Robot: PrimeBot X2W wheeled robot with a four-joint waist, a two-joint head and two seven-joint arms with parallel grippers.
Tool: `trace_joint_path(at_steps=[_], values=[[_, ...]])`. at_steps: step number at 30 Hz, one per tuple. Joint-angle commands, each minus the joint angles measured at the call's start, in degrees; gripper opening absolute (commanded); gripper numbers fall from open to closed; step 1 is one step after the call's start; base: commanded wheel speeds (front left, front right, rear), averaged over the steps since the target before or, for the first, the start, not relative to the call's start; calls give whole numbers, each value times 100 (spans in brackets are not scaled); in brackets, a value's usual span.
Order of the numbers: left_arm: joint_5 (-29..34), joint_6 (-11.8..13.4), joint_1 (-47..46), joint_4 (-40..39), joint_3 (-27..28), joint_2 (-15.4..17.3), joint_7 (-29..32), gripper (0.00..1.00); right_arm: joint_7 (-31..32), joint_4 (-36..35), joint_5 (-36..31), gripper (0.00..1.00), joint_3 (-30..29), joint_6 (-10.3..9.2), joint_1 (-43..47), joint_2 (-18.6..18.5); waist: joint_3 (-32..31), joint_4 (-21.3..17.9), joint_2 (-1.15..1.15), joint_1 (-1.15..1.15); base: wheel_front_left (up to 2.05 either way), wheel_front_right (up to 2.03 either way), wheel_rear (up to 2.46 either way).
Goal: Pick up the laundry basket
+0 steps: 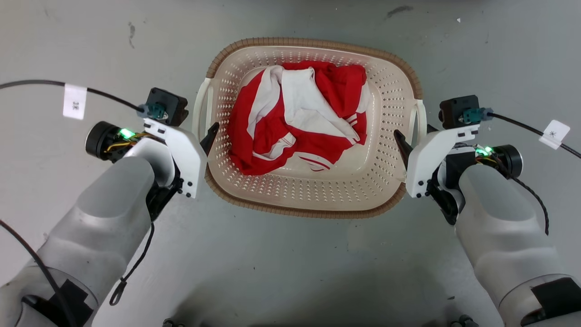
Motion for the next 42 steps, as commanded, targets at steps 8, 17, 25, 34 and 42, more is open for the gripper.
trace_joint_path(at_steps=[8,17,25,34,42], values=[[-827,-8,-432,-170,-805,221,464,100,113,210,345,100,296,-2,-340,1,234,6,0,-1,0,0,0],[-1232,-8,-669,-79,-1323,300,397,100,48,346,507,100,478,-2,-462,1,360,-3,0,-1,0,0,0],[-1503,-8,-791,-19,-1619,283,306,100,-30,441,606,100,591,-2,-527,1,426,35,0,-1,0,0,0],[-1807,-3,-754,-140,-1759,235,417,0,2,496,752,0,767,8,-626,1,458,113,0,-1,0,0,0],[-1969,-4,-571,-268,-1801,315,587,0,110,586,441,0,631,8,-663,1,223,100,0,-1,0,0,0]])
